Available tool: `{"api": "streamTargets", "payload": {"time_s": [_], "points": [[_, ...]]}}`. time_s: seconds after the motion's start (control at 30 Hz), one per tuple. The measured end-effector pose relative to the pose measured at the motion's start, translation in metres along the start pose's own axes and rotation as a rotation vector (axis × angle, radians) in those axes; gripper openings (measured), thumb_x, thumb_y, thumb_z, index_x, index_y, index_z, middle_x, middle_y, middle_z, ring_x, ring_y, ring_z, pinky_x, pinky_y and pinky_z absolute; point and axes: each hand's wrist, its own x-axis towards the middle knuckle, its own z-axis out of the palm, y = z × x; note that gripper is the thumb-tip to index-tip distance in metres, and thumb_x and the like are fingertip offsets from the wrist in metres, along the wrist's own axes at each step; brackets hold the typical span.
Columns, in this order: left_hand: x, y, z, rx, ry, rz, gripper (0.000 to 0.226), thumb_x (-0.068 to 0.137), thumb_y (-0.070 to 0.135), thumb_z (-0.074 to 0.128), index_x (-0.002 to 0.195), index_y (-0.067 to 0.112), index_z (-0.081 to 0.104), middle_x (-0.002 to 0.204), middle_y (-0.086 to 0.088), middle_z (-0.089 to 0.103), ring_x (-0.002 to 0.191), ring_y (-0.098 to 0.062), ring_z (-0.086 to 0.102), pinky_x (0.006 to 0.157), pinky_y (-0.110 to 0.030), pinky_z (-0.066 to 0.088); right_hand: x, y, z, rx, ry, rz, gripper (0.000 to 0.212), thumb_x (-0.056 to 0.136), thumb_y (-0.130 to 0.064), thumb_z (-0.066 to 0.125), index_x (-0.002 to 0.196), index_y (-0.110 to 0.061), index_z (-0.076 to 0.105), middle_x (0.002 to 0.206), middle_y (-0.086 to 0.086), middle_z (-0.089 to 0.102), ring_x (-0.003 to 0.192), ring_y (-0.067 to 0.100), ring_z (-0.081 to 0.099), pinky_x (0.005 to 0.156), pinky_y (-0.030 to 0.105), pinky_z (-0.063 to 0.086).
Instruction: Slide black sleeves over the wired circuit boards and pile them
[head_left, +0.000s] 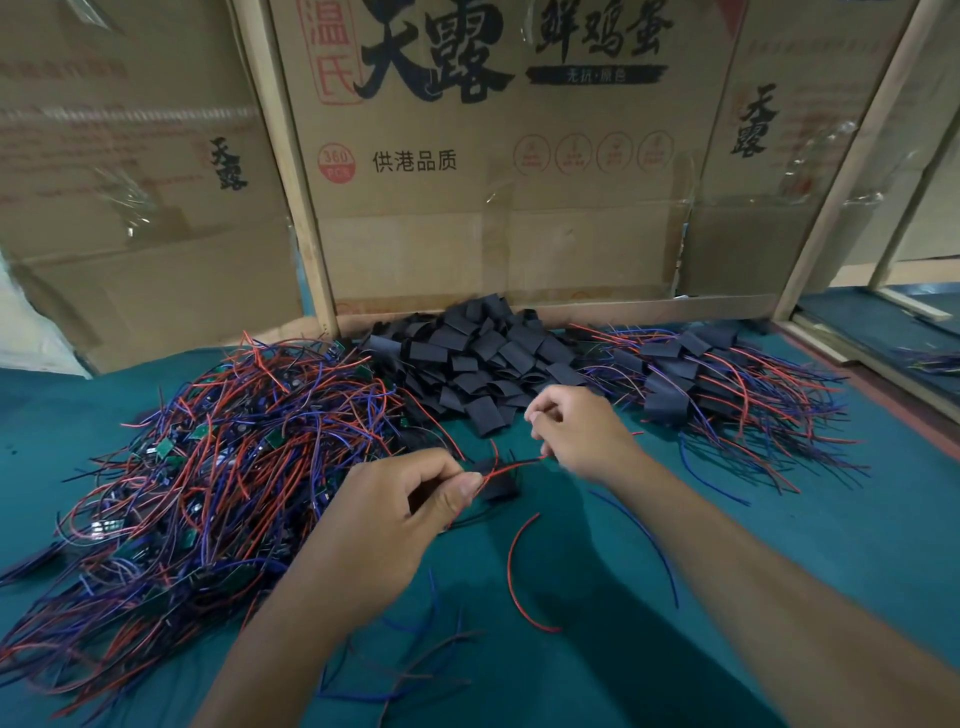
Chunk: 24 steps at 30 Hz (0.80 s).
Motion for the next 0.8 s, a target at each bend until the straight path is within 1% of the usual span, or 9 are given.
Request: {"api": "streamTargets", "payload": {"time_s": [0.13,0.3,0.37,0.5,0.57,0.6,0.67,0.73,0.8], "points": [[0.001,-0.003,0.000,-0.023,0.022,0.002,0.037,0.093,0.050,0.052,0.076,0.019,0.064,0.051,0.010,0.044,0.044,-0.005,0.035,0.046,-0.015,0.028,0.059,0.001,0.012,-0.476,-0.086,-0.088,0.008,0.097,-0.025,0.055,0.098,-0.020,0.061,0.102,0.005,0.065,0.088,0.027,0.063,0.074,0.043,0.055],[0.003,-0.008,0.003,0.004,0.053,0.025,0.040,0.090,0.055,0.049,0.075,0.019,0.061,0.056,0.003,0.044,0.047,-0.007,0.035,0.047,-0.018,0.027,0.090,0.001,0.022,-0.881,-0.235,-0.334,0.044,0.092,-0.055,0.057,0.121,-0.022,0.056,0.115,0.002,0.052,0.102,0.026,0.057,0.069,0.035,0.041],[0.003,-0.009,0.005,0.020,0.054,0.050,0.044,0.090,0.056,0.047,0.075,0.016,0.059,0.061,-0.004,0.046,0.047,-0.008,0.035,0.047,-0.019,0.026,0.092,0.004,0.026,-0.947,-0.233,-0.390,0.040,0.096,-0.051,0.053,0.120,-0.019,0.054,0.115,0.003,0.052,0.101,0.027,0.058,0.067,0.036,0.043],[0.003,-0.009,0.006,0.023,0.066,0.057,0.046,0.091,0.056,0.046,0.074,0.015,0.058,0.065,-0.008,0.047,0.047,-0.009,0.034,0.047,-0.019,0.025,0.086,0.000,0.027,-1.073,-0.192,-0.482,0.020,0.102,-0.021,0.042,0.115,-0.011,0.054,0.110,0.007,0.057,0.097,0.030,0.062,0.065,0.039,0.045],[0.004,-0.011,0.005,0.013,0.081,0.045,0.042,0.094,0.050,0.050,0.075,0.014,0.060,0.061,-0.007,0.046,0.046,-0.009,0.034,0.046,-0.018,0.025,0.078,-0.004,0.020,-0.890,-0.120,-0.381,0.017,0.101,-0.020,0.043,0.107,-0.012,0.056,0.100,0.007,0.061,0.092,0.031,0.063,0.064,0.036,0.044],[0.004,-0.011,0.005,0.008,0.089,0.039,0.039,0.095,0.046,0.052,0.075,0.014,0.060,0.058,-0.004,0.045,0.046,-0.008,0.034,0.046,-0.017,0.025,0.071,-0.005,0.016,-0.662,-0.079,-0.295,0.014,0.101,-0.021,0.046,0.099,-0.013,0.056,0.090,0.006,0.061,0.086,0.030,0.065,0.061,0.034,0.044],[0.004,-0.012,0.004,-0.003,0.103,0.029,0.036,0.096,0.041,0.055,0.075,0.013,0.060,0.052,0.004,0.041,0.045,-0.008,0.033,0.046,-0.016,0.025,0.049,-0.008,0.004,0.043,-0.027,-0.068,0.008,0.099,-0.018,0.053,0.095,-0.013,0.059,0.082,0.005,0.062,0.074,0.023,0.067,0.052,0.029,0.038],[0.004,-0.011,0.003,-0.049,0.115,0.021,0.036,0.096,0.043,0.054,0.075,0.014,0.060,0.050,0.009,0.039,0.044,-0.006,0.032,0.045,-0.015,0.025,0.015,-0.013,-0.007,0.737,-0.065,0.130,0.015,0.096,-0.010,0.061,0.110,-0.008,0.061,0.093,0.009,0.060,0.068,0.015,0.060,0.047,0.024,0.035],[0.004,-0.007,0.002,-0.144,0.117,0.028,0.037,0.095,0.044,0.055,0.075,0.014,0.061,0.050,0.011,0.039,0.045,-0.003,0.032,0.046,-0.015,0.026,-0.021,-0.014,-0.008,1.016,-0.095,0.191,0.014,0.091,-0.008,0.066,0.104,-0.009,0.059,0.087,0.008,0.052,0.062,0.012,0.049,0.044,0.022,0.033]]}}
